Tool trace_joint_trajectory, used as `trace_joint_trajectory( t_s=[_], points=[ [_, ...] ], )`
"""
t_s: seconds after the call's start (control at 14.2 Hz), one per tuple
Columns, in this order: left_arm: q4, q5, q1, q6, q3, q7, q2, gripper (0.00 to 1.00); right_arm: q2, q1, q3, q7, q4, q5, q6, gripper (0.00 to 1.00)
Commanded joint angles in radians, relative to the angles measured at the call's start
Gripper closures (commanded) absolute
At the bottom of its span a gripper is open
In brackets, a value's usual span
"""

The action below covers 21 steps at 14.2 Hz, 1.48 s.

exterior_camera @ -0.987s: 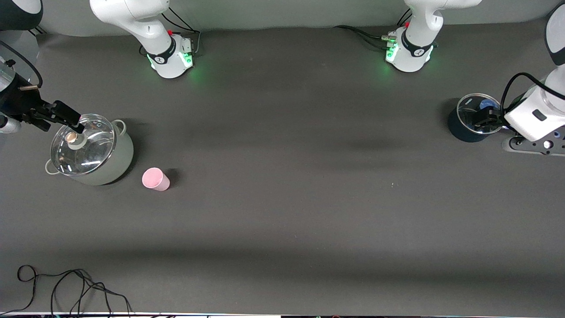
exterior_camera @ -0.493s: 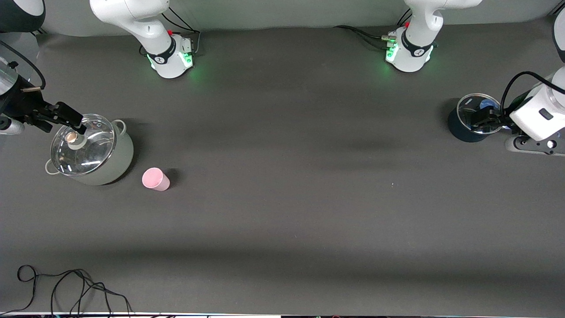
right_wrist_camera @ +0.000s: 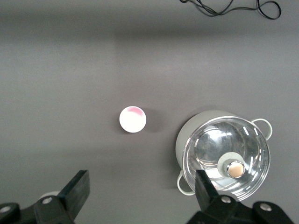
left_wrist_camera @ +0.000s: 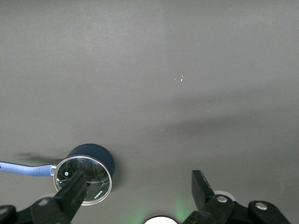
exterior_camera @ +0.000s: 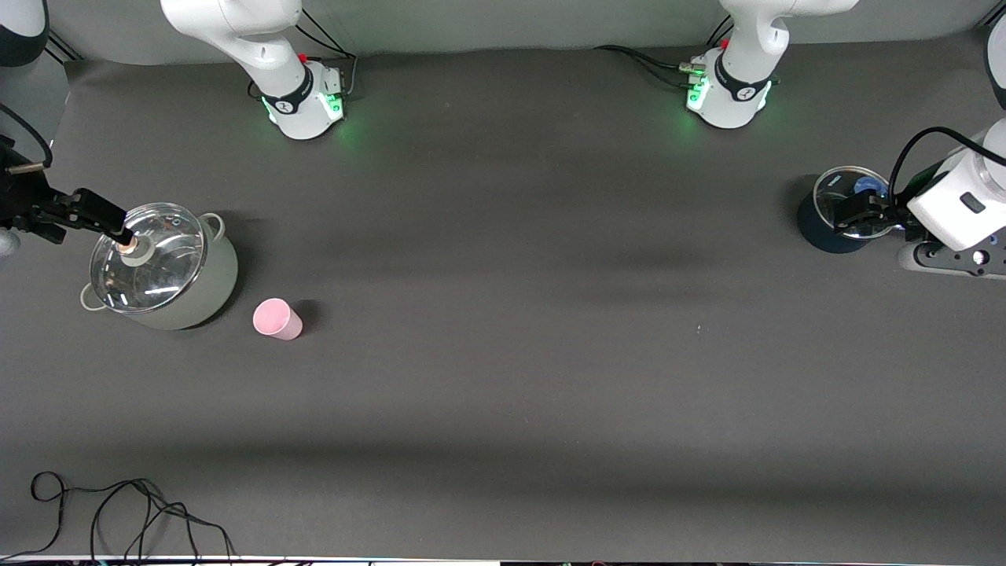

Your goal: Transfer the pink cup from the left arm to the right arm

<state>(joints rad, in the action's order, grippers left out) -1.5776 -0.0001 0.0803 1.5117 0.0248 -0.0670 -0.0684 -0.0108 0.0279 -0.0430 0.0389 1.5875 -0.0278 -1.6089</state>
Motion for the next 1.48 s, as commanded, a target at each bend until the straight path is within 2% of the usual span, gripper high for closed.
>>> trace_joint_trajectory(
  t_s=[0.0, 0.21, 0.63, 1.41],
  points=[
    [-0.030, -0.021, 0.016, 0.033, 0.018, -0.013, 0.021, 0.00, 0.011, -0.019, 0.026, -0.014, -0.072, -0.014, 0.050, 0.00],
    [-0.030, -0.023, 0.018, 0.028, 0.018, -0.013, 0.019, 0.00, 0.021, -0.020, 0.028, -0.013, -0.104, -0.006, 0.076, 0.00],
    [-0.030, -0.003, 0.018, 0.015, 0.020, -0.008, 0.021, 0.00, 0.021, 0.009, 0.028, -0.001, -0.100, -0.015, 0.089, 0.00],
    [-0.029, -0.001, 0.018, 0.004, 0.018, 0.003, 0.025, 0.00, 0.023, 0.001, 0.029, 0.001, -0.098, -0.006, 0.095, 0.00]
  ],
)
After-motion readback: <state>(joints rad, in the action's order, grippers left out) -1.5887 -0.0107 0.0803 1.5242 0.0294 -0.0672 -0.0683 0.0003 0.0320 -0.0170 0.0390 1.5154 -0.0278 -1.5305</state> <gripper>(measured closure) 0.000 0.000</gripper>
